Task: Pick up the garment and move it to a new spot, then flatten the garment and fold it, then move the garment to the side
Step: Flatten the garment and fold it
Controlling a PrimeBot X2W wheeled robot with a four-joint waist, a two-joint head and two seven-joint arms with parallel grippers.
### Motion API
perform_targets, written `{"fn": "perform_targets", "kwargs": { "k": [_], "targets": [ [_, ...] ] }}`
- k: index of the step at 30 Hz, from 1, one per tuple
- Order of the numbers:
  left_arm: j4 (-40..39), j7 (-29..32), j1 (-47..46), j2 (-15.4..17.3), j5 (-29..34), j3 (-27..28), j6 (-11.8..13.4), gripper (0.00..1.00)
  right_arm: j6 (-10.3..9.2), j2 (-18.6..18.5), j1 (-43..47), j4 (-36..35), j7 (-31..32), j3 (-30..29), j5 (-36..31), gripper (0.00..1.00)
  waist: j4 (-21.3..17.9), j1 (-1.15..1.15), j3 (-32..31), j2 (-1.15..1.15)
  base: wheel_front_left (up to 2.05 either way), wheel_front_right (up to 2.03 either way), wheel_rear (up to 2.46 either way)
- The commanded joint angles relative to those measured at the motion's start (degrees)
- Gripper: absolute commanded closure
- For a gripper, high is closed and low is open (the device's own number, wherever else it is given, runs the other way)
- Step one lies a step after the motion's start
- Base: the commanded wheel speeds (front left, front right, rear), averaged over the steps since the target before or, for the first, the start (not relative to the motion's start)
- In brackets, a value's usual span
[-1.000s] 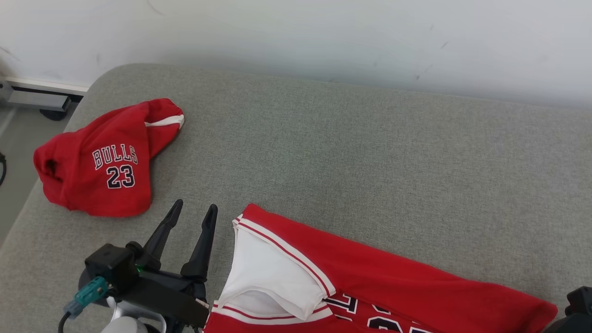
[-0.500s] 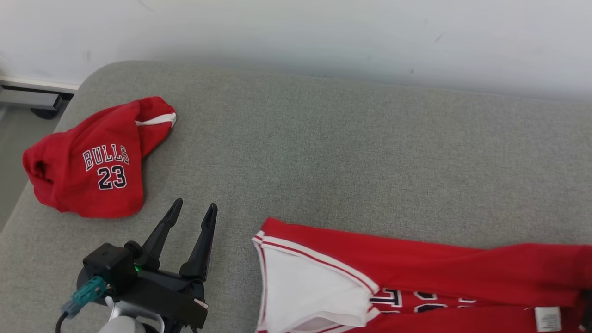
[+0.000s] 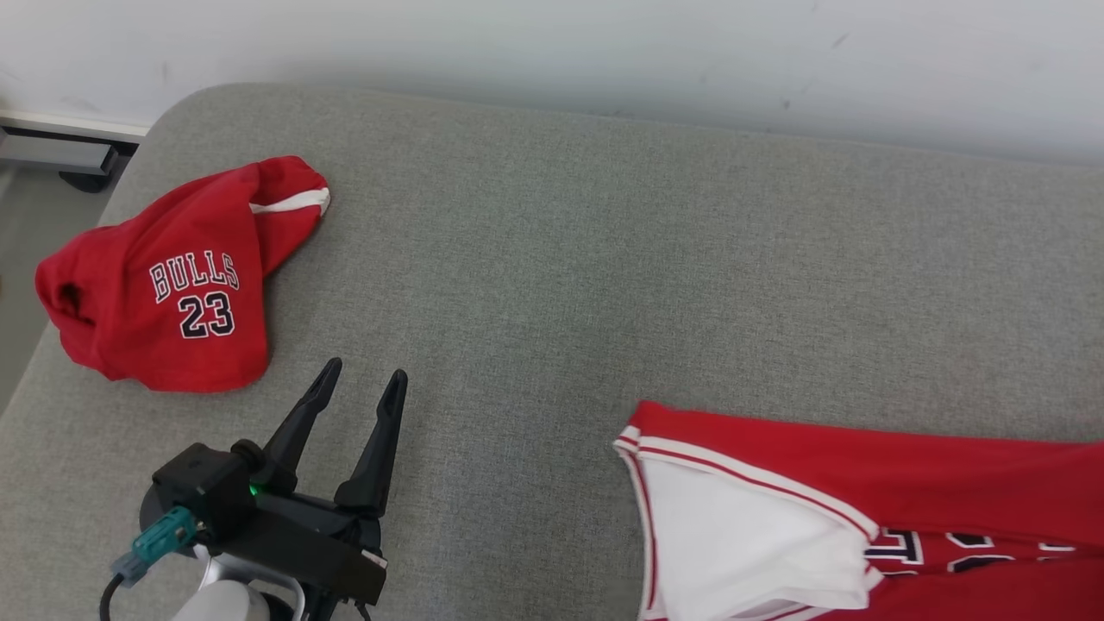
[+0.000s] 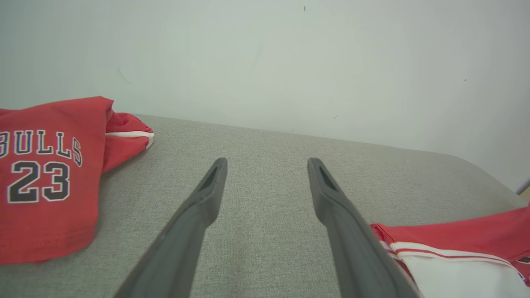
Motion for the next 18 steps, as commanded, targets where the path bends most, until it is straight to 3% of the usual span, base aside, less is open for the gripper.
{"fn": "perform_targets", "kwargs": {
  "k": [1,6,10,18],
  "targets": [
    [-0.21,0.0,-0.76,0.35,0.54,-0.02,0.24,0.0,-0.12,-0.42,-0.99,-0.91,-0.4,-1.22,-1.47,1.0,0.05,-0.01,0.0,-0.01,0.0,0.0,0.0],
    [-0.17,-0.11,-0.5,0.48,0.75,0.08,0.39,0.0,-0.12,-1.11,-1.37,-2.67,-0.25,-2.13,-3.5,1.0,0.0,-0.01,-0.62,-0.01,0.0,0.0,0.0],
    [-0.25,-0.19,0.03,0.77,0.62,0.34,0.6,0.0,-0.12,-0.66,0.36,-3.44,1.3,0.25,-0.09,1.0,-0.04,-0.01,-1.59,-0.01,0.0,0.0,0.0],
    [-0.64,-0.15,0.5,1.07,0.17,0.38,1.02,0.0,-0.08,-0.25,7.43,-10.6,9.11,14.27,9.39,1.0,-0.29,-0.01,-2.78,-0.01,0.0,0.0,0.0]
  ]
}}
